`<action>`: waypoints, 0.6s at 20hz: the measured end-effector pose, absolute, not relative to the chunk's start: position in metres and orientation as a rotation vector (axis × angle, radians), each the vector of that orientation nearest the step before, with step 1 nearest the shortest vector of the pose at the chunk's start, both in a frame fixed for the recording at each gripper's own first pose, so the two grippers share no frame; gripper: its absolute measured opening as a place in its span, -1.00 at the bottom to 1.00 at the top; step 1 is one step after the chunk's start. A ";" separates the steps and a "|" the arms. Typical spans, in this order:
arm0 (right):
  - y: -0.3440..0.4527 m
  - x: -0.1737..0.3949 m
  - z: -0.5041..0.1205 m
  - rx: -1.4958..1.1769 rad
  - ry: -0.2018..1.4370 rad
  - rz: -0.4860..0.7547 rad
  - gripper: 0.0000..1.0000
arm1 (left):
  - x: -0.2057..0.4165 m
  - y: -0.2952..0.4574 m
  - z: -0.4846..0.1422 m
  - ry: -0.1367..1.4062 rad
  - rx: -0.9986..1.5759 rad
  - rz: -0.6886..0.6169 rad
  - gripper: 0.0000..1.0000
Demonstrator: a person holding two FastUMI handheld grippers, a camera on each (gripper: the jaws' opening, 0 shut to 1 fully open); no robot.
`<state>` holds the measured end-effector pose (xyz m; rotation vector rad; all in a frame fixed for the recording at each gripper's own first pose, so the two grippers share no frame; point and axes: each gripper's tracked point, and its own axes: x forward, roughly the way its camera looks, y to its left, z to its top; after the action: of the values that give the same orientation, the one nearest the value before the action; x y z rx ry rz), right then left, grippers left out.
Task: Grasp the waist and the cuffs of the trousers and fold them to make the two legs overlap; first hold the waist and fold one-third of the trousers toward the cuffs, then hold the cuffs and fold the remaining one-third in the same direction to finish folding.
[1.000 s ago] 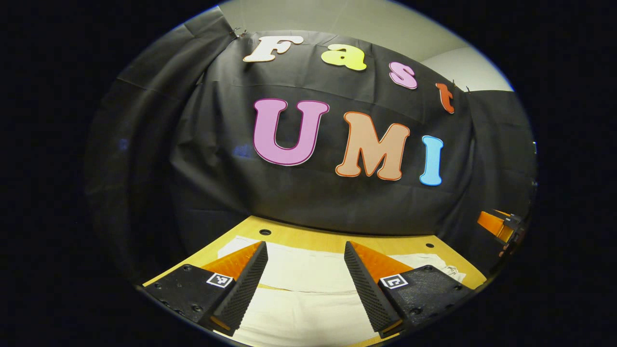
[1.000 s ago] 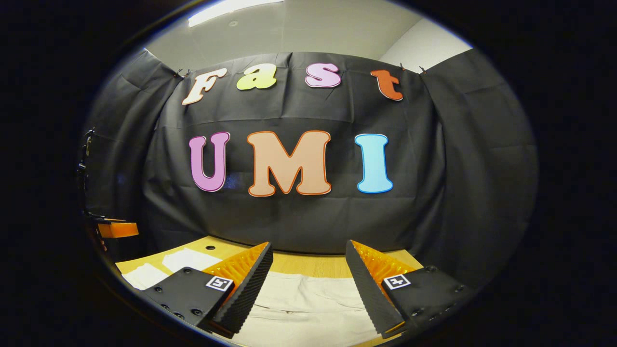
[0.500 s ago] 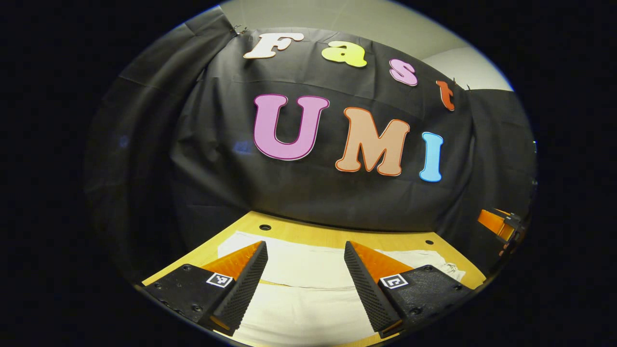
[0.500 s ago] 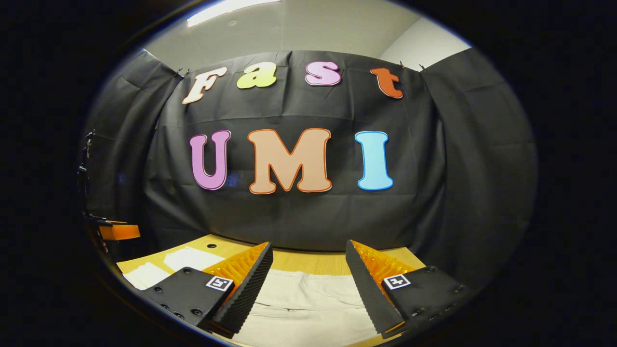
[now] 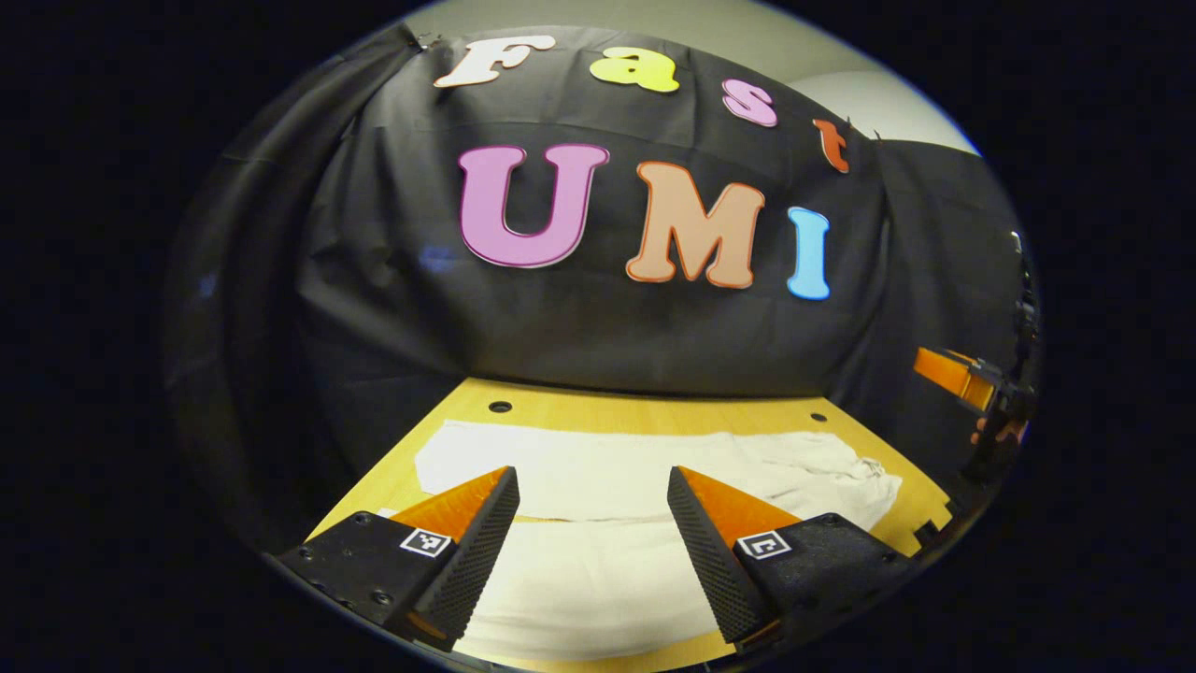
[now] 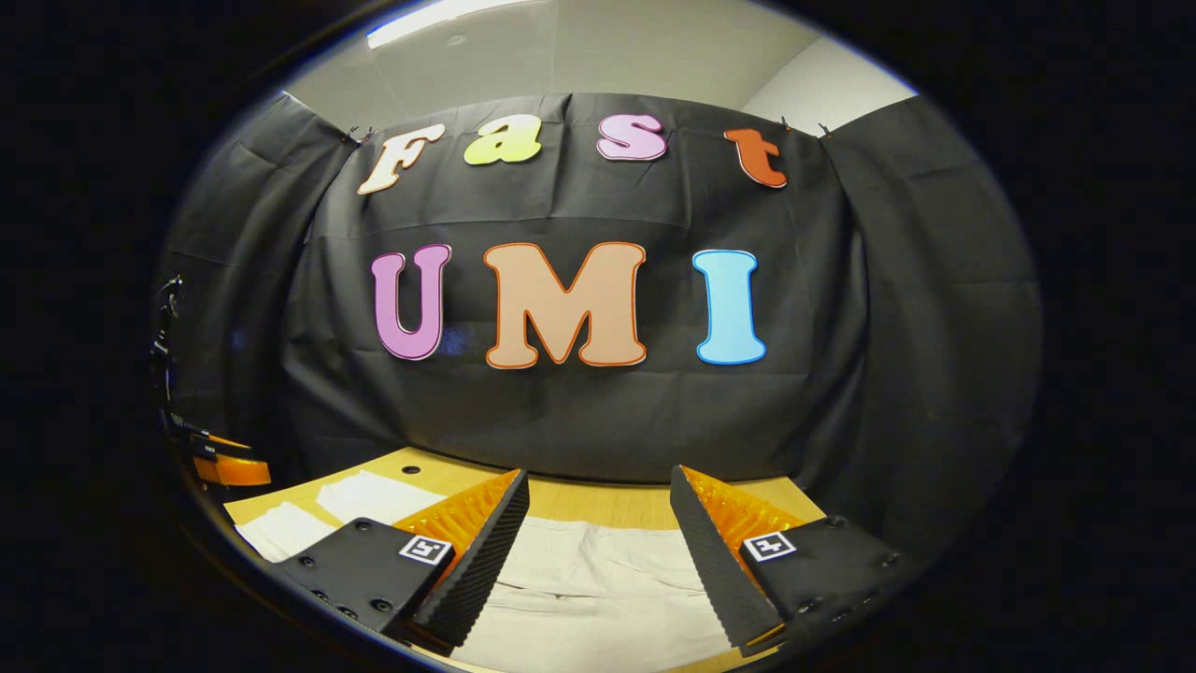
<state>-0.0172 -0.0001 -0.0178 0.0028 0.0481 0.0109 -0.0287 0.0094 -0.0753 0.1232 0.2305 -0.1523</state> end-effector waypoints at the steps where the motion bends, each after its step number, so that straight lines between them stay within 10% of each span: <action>1: 0.001 -0.018 -0.020 0.005 0.052 0.011 0.94 | -0.033 0.013 -0.086 0.278 0.140 -0.177 0.90; 12: 0.006 -0.024 -0.043 -0.013 0.103 0.025 0.96 | -0.108 0.069 -0.211 0.864 0.481 -0.541 0.92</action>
<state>-0.0236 0.0060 -0.0429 -0.0132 0.1033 0.0249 -0.1075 0.0686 -0.2105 0.4814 0.8644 -0.5405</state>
